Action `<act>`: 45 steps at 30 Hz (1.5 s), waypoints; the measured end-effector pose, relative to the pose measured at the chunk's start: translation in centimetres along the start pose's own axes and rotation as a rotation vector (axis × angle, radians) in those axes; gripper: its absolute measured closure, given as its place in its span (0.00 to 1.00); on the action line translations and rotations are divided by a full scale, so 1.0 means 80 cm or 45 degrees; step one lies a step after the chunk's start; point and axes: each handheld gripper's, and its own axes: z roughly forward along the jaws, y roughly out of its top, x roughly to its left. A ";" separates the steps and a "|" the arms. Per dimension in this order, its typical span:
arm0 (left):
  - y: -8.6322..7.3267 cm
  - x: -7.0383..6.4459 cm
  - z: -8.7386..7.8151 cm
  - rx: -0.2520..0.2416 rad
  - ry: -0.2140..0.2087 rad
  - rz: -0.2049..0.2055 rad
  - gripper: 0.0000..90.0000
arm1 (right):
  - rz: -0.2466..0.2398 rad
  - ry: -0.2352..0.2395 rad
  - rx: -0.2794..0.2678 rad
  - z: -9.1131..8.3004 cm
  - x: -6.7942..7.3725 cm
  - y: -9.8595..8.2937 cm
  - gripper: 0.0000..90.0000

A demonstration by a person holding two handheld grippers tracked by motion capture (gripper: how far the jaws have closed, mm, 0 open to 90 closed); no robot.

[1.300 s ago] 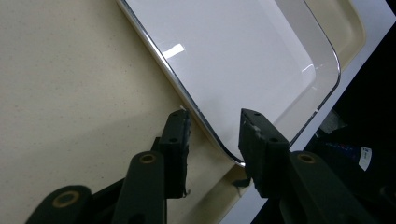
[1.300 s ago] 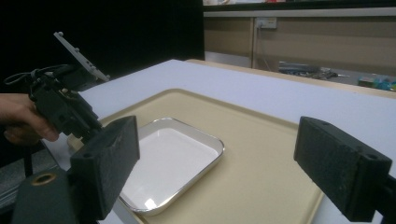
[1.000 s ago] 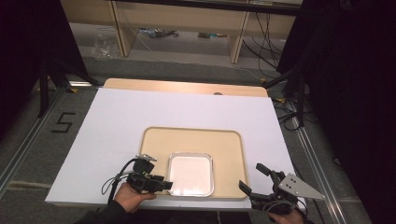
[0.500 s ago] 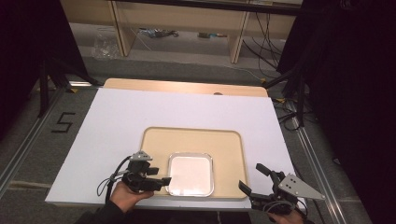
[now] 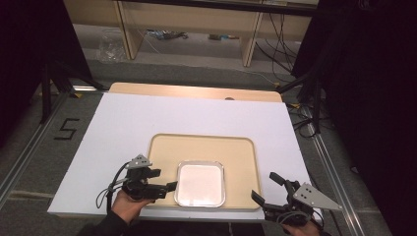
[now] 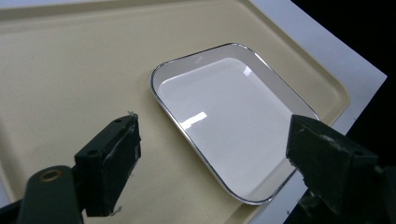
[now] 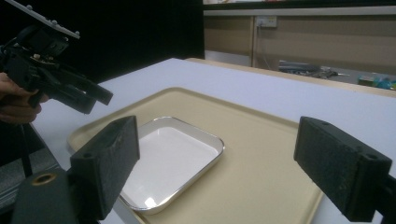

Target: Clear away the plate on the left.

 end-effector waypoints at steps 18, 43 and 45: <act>-0.001 -0.005 -0.029 -0.146 0.059 0.103 0.18 | 0.011 0.012 0.033 -0.002 0.001 0.001 0.17; -0.020 -0.001 -0.072 -0.279 0.160 0.211 0.18 | -0.005 0.046 0.008 0.002 0.000 0.000 0.17; -0.023 -0.001 -0.075 -0.282 0.158 0.219 0.18 | 0.000 0.052 0.008 0.002 0.000 0.000 0.17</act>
